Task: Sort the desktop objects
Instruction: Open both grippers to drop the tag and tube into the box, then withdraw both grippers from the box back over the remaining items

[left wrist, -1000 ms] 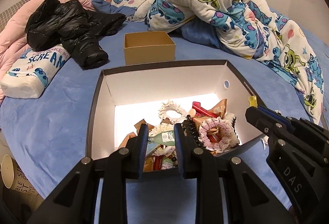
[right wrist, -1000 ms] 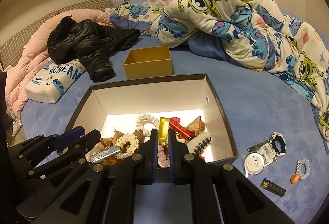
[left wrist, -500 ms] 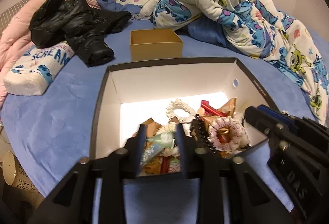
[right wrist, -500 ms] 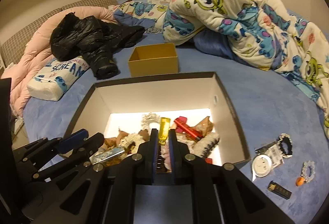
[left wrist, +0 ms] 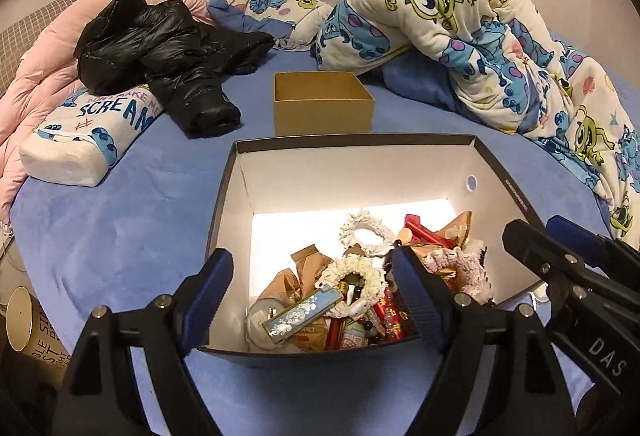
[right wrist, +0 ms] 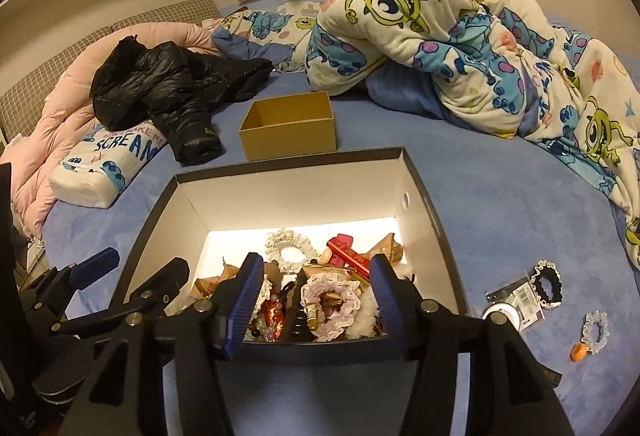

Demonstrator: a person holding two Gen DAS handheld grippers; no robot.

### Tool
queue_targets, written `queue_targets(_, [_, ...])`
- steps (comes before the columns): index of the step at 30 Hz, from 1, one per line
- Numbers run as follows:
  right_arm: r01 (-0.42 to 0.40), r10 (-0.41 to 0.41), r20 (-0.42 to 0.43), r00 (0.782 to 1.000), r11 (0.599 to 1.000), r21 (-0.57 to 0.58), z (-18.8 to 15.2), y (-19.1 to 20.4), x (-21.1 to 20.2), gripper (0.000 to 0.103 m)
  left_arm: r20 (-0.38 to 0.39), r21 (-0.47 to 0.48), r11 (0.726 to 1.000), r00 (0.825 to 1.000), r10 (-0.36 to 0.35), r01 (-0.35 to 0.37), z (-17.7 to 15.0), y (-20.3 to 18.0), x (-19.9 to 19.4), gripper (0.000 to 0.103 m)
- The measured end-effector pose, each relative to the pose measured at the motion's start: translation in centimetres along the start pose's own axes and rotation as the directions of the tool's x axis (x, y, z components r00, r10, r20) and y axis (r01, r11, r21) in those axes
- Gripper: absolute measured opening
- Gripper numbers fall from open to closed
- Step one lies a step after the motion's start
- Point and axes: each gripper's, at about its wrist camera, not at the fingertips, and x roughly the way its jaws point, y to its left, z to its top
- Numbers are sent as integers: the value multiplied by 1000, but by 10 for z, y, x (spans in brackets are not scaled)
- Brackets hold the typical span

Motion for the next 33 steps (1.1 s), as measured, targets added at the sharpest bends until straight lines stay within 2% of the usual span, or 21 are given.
queue_targets(3, [-2, 2, 7, 1000, 1000, 10, 1, -4, -5, 57, 5, 13, 1000, 1000, -15, 15, 0, -6, -4, 86])
queue_targets(6, [3, -4, 21, 1000, 1000, 19, 1, -9, -10, 67, 8, 21, 999, 999, -41, 41, 0, -17, -7, 89])
queue_targets(17, [53, -54, 39, 998, 998, 46, 4, -50, -36, 68, -11, 61, 991, 993, -121, 121, -1, -72, -12, 90])
queue_targets(23, [100, -106, 47, 993, 990, 100, -2, -87, -52, 68, -33, 89, 977, 981, -191, 193, -8, -108, -18, 93])
queue_targets(33, [194, -202, 23, 979, 961, 199, -29, -166, -76, 68, -66, 198, 944, 964, -258, 266, -31, -194, -26, 94])
